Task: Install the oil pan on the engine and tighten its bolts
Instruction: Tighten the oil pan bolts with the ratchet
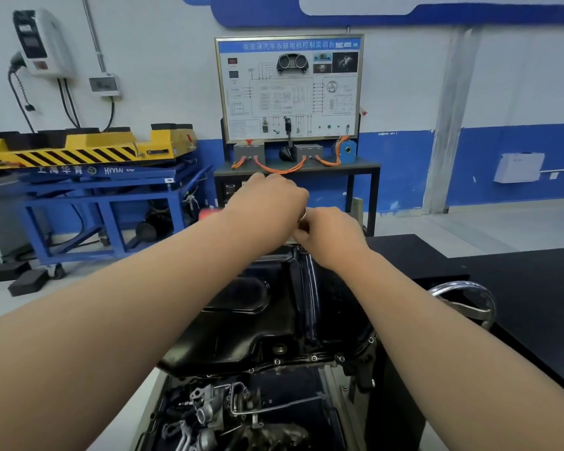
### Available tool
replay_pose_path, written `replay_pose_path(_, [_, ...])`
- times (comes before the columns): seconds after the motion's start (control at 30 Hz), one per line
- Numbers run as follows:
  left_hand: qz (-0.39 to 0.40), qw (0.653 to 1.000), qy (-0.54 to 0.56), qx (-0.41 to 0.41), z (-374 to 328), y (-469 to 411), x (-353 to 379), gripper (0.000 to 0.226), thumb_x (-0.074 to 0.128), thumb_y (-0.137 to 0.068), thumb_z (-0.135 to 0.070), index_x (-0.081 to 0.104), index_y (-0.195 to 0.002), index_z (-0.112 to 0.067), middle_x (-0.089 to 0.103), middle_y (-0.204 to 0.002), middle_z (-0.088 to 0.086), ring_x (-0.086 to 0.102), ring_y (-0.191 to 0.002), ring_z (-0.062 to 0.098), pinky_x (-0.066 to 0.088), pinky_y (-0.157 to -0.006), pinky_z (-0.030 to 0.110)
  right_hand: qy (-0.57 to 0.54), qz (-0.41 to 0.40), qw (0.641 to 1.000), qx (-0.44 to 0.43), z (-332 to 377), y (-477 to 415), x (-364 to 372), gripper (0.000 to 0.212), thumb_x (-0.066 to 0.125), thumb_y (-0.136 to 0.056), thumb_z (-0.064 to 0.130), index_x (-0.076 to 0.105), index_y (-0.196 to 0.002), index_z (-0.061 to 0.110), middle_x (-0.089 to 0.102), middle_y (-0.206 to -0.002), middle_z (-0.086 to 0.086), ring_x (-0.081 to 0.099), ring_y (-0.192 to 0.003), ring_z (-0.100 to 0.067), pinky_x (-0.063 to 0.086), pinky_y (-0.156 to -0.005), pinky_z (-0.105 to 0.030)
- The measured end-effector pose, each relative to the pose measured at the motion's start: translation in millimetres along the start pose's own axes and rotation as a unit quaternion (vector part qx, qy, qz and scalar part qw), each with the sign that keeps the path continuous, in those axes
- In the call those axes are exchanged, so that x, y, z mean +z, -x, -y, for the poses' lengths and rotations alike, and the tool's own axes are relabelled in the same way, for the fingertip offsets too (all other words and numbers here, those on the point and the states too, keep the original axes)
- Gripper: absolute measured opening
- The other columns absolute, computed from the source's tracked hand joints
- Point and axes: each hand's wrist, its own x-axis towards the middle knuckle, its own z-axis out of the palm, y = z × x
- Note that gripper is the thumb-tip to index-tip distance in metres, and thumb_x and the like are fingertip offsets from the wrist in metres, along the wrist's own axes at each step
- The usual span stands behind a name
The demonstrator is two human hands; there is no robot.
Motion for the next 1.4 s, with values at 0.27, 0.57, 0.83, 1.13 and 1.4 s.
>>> replay_pose_path(0.27, [-0.083,0.986,-0.075,0.127,8,-6,9,0.026,0.05,-0.096,-0.025,0.053,-0.121,-0.027,0.059,-0.114,-0.009,0.048,-0.111,0.018,0.028,-0.104,0.033,0.007,0.032,0.999,-0.011,-9,-3,-3,0.034,0.046,-0.095,0.038,0.042,-0.066,0.019,0.039,-0.058,0.007,0.043,-0.057,-0.016,0.032,-0.048,-0.028])
replay_pose_path(0.57, [-0.102,0.993,0.029,0.052,-4,-10,7,0.014,0.051,-0.093,-0.031,0.051,-0.105,-0.024,0.061,-0.102,-0.007,0.055,-0.098,0.02,0.031,-0.088,0.032,0.007,0.034,0.999,0.007,-10,-5,-5,0.035,0.044,-0.091,0.024,0.032,-0.057,0.022,0.037,-0.058,0.005,0.044,-0.056,-0.02,0.029,-0.047,-0.028])
replay_pose_path(0.83, [-0.084,0.993,-0.017,0.079,8,-13,3,0.025,0.049,-0.093,-0.038,0.058,-0.114,-0.029,0.065,-0.11,-0.009,0.056,-0.104,0.017,0.027,-0.104,0.034,0.002,0.014,1.0,0.0,-14,0,-7,0.024,0.049,-0.093,0.037,0.04,-0.074,0.025,0.04,-0.063,0.01,0.046,-0.061,-0.017,0.035,-0.054,-0.029])
replay_pose_path(1.13, [-0.065,0.997,0.022,0.032,2,-7,1,0.011,0.051,-0.092,-0.026,0.054,-0.102,-0.024,0.06,-0.097,-0.006,0.053,-0.091,0.02,0.033,-0.083,0.03,-0.005,0.002,1.0,0.029,-6,0,-1,0.035,0.046,-0.091,0.038,0.035,-0.061,0.026,0.043,-0.06,0.007,0.048,-0.059,-0.019,0.035,-0.05,-0.028])
replay_pose_path(1.4, [-0.066,0.996,-0.032,0.054,7,-6,5,0.021,0.046,-0.094,-0.035,0.057,-0.11,-0.027,0.064,-0.1,-0.007,0.055,-0.099,0.019,0.031,-0.102,0.035,0.013,0.008,1.0,-0.001,-4,-1,-7,0.035,0.047,-0.094,0.033,0.034,-0.063,0.022,0.039,-0.06,0.007,0.042,-0.053,-0.014,0.033,-0.05,-0.028])
